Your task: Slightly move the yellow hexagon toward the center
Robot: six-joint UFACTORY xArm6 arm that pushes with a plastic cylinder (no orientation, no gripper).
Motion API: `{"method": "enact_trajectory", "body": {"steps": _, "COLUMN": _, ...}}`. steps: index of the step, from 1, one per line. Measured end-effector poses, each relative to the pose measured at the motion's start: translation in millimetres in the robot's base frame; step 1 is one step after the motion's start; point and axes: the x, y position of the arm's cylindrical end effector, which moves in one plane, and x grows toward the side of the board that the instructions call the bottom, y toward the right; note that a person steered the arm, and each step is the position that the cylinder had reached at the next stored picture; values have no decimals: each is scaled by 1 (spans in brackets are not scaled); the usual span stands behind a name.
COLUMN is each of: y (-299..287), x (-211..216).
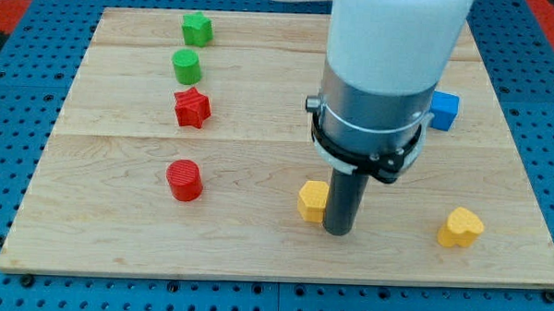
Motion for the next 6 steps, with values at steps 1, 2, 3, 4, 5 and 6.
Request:
{"method": "enact_trajectory", "body": {"steps": 1, "y": 0, "x": 0}}
{"method": "enact_trajectory", "body": {"steps": 2, "y": 1, "x": 25}}
{"method": "enact_trajectory", "body": {"steps": 3, "y": -5, "x": 30}}
{"method": "enact_trajectory", "body": {"steps": 4, "y": -5, "x": 29}}
{"method": "enact_trajectory", "body": {"steps": 5, "y": -5, "x": 29}}
{"method": "enact_trajectory", "body": {"steps": 6, "y": -5, "x": 20}}
